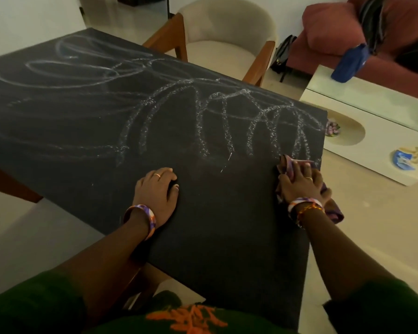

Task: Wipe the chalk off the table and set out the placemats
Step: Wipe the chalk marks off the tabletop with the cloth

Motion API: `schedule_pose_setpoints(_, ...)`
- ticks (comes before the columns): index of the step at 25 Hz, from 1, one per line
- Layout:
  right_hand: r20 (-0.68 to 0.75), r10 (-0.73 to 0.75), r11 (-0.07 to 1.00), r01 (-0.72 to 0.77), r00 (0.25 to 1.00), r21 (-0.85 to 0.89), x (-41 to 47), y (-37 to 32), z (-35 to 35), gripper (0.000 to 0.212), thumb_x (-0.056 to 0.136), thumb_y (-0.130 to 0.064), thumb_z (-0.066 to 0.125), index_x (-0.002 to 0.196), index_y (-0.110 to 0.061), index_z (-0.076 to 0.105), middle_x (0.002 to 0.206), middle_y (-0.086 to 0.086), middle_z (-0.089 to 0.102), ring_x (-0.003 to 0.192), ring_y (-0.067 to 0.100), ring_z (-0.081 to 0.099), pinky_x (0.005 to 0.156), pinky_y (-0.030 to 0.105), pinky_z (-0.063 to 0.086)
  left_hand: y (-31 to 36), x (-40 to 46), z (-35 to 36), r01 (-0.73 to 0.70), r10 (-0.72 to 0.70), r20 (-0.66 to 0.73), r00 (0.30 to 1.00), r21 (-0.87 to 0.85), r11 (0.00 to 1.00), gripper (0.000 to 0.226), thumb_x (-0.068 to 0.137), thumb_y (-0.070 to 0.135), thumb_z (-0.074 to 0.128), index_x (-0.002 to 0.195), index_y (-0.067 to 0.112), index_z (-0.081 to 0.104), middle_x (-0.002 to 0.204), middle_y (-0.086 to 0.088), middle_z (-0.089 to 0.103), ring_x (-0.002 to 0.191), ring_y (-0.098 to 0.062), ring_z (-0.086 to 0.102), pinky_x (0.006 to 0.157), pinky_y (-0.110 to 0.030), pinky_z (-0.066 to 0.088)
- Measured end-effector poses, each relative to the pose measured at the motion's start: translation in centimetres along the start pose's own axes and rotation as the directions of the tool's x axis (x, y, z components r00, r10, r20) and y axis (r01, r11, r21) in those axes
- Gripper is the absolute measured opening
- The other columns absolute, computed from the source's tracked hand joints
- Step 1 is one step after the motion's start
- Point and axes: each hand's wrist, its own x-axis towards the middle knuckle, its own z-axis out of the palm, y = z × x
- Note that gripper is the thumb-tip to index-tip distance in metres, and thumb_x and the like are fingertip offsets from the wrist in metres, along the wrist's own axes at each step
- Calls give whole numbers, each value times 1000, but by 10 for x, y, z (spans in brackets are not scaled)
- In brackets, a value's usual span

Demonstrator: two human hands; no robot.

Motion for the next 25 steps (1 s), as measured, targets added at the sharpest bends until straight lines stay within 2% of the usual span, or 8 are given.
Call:
schedule_pose_setpoints(2, 5, -43, 999, 43, 999, 1, -9, -27, 7, 60, 96, -50, 31, 151, -33, 15, 161, -3, 4, 146, 29, -5, 113, 61, -1, 1, -1, -1, 43, -43, -15, 999, 0, 999, 33, 94, 27, 47, 124, 15, 53, 140, -4, 42, 131, -21, 35, 106, -37, 30)
schedule_pose_setpoints(4, 25, -309, 951, 309, 951, -16, -29, -79, 24, 60, 95, -48, 35, 150, -33, 19, 160, -5, 6, 146, 28, -3, 112, 61, -2, 3, 1, -4, 82, -82, -28, 996, 3, 997, 33, 94, 25, 48, 124, 13, 53, 139, -6, 43, 129, -22, 36, 104, -37, 32)
schedule_pose_setpoints(8, 209, -725, 665, 746, 656, -34, -72, -154, 48, 58, 95, -49, 36, 149, -34, 22, 160, -7, 9, 146, 23, -1, 113, 58, -2, 2, 5, -2, 113, -112, -35, 993, 7, 994, 38, 91, 26, 51, 126, 11, 50, 133, -8, 47, 124, -25, 40, 102, -38, 34)
schedule_pose_setpoints(11, 135, -570, 814, 580, 810, -43, -30, -118, 37, 56, 95, -47, 34, 148, -40, 21, 159, -12, 8, 146, 21, -1, 113, 57, 0, 0, 5, 1, 117, -116, -52, 992, 21, 993, 42, 92, 28, 50, 129, 10, 48, 137, -8, 44, 128, -24, 37, 104, -38, 32)
schedule_pose_setpoints(14, 32, -190, 980, 188, 981, 70, 20, -19, 1, 54, 94, -47, 33, 147, -44, 21, 159, -10, 10, 146, 24, 2, 112, 59, 4, 2, 4, 3, 135, -133, -55, 990, 40, 990, 44, 93, 30, 48, 132, 10, 46, 140, -7, 42, 130, -23, 35, 105, -36, 31)
schedule_pose_setpoints(18, 68, 120, 976, -130, 990, 176, 25, 26, -17, 55, 95, -41, 35, 148, -40, 21, 160, -9, 7, 145, 30, 3, 112, 60, 5, 11, 7, 2, 150, -143, -74, 987, 100, 984, 43, 94, 32, 44, 131, 10, 45, 139, -8, 42, 128, -25, 37, 102, -36, 34)
schedule_pose_setpoints(22, 14, -234, 972, 234, 972, -9, -11, -48, 10, 55, 96, -41, 35, 149, -35, 22, 159, -11, 7, 146, 25, -8, 109, 67, -3, 13, 6, 1, 146, -139, -66, 988, 122, 982, 42, 94, 33, 44, 129, 9, 46, 137, -10, 43, 126, -27, 38, 101, -37, 35)
schedule_pose_setpoints(25, 157, -572, 807, 587, 805, -68, -58, -103, 30, 55, 96, -47, 35, 148, -36, 22, 159, -12, 8, 146, 24, -3, 107, 65, 3, 11, 6, -1, 144, -137, -64, 988, 116, 983, 42, 93, 32, 46, 128, 8, 48, 136, -11, 45, 125, -28, 40, 101, -39, 35)
